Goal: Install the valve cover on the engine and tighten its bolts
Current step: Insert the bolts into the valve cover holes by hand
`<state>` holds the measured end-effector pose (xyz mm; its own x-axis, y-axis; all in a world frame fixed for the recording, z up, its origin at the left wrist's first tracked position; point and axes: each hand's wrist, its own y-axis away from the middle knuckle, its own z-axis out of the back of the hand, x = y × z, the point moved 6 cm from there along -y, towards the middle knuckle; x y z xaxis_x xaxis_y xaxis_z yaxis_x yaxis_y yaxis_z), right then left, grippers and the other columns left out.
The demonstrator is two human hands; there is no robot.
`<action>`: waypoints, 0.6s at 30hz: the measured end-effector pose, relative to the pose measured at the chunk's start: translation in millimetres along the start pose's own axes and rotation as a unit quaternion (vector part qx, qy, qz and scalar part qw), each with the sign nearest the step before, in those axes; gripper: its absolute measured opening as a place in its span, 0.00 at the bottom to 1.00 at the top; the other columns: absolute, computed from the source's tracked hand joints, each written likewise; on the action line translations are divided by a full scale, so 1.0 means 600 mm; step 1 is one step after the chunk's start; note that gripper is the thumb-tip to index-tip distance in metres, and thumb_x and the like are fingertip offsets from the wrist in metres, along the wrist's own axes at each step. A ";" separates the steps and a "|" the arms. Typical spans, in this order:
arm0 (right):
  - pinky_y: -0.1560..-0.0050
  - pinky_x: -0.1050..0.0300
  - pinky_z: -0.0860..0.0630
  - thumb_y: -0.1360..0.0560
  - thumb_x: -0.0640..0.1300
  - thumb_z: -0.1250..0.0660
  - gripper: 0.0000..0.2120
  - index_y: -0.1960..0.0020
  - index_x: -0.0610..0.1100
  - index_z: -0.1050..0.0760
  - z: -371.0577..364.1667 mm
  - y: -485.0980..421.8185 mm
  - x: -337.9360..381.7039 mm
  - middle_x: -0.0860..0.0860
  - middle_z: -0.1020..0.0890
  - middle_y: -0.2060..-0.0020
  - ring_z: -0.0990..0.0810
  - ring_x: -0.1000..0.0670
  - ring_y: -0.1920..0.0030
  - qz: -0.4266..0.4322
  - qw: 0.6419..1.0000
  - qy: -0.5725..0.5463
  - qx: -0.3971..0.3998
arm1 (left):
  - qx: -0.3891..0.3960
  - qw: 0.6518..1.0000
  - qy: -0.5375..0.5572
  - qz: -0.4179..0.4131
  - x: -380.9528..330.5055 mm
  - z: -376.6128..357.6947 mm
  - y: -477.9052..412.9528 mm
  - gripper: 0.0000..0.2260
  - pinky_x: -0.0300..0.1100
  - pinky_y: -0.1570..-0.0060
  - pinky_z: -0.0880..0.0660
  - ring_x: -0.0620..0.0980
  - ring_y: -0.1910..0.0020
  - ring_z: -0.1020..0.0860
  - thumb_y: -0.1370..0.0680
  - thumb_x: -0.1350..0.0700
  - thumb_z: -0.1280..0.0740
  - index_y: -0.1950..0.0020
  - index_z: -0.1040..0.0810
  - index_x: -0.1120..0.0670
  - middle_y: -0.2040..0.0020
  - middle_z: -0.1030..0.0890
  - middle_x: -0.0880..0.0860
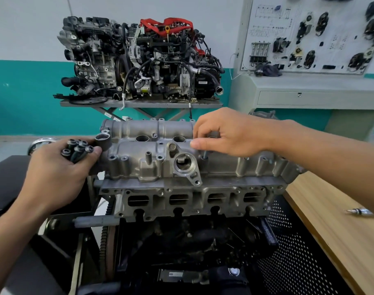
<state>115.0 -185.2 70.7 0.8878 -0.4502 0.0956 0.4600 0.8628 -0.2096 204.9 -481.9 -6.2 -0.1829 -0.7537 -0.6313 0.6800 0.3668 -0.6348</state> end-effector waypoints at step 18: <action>0.56 0.47 0.25 0.22 0.59 0.38 0.23 0.64 0.42 0.23 0.002 0.008 0.004 0.46 0.21 0.64 0.22 0.46 0.63 -0.022 0.999 -0.029 -0.032 | 0.037 0.999 -0.013 -0.015 -0.025 0.007 -0.006 0.08 0.28 0.67 0.29 0.38 0.65 0.19 0.23 0.53 0.26 0.60 0.20 0.42 0.66 0.17 0.41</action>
<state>119.3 -181.8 71.3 0.8669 -0.4716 0.1613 0.4983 0.8252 -0.2658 208.5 -474.3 7.3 -0.1862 -0.7787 -0.5991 0.7255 0.3022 -0.6183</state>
